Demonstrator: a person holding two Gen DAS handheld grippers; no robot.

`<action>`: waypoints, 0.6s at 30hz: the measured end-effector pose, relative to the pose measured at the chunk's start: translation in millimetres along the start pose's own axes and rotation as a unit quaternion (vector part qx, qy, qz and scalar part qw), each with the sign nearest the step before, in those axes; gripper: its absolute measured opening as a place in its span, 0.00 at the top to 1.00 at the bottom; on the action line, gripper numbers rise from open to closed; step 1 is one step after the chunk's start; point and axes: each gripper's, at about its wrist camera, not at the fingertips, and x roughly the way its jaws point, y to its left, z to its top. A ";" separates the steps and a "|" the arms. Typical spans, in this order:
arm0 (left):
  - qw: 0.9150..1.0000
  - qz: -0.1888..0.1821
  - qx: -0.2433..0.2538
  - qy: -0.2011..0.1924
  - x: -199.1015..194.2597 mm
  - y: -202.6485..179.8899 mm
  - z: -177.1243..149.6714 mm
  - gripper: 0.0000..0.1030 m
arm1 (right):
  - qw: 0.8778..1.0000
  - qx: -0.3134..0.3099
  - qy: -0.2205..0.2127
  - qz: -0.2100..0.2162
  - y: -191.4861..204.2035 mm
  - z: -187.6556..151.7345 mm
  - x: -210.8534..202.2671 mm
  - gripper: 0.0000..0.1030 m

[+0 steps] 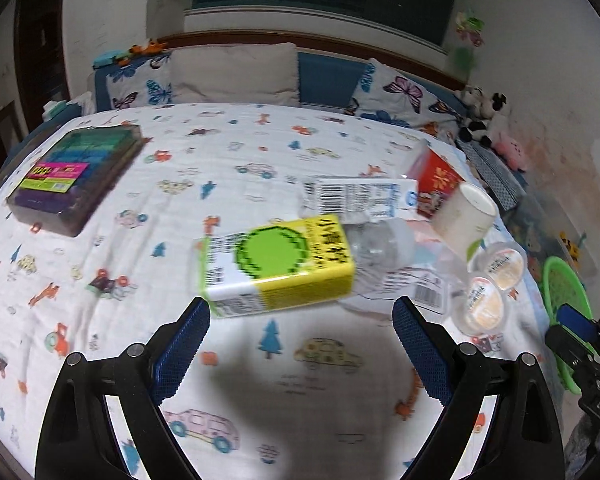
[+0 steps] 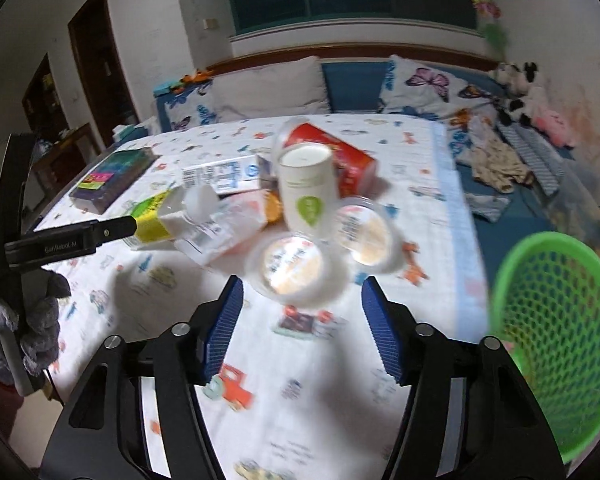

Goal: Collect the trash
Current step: 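Move both grippers back over the bed toward the remaining trash, then grasp the yellow-labelled juice bottle with the left gripper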

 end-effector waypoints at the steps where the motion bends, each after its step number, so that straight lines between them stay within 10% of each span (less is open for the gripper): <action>1: 1.000 0.003 -0.002 -0.001 -0.9 3.6 0.8 0.13 | 1.000 -0.001 0.003 0.007 3.9 3.8 6.5 0.42; 18: 1.000 0.005 0.024 -0.004 3.6 26.2 10.9 0.13 | 0.997 -0.054 0.049 0.029 43.3 38.7 91.7 0.53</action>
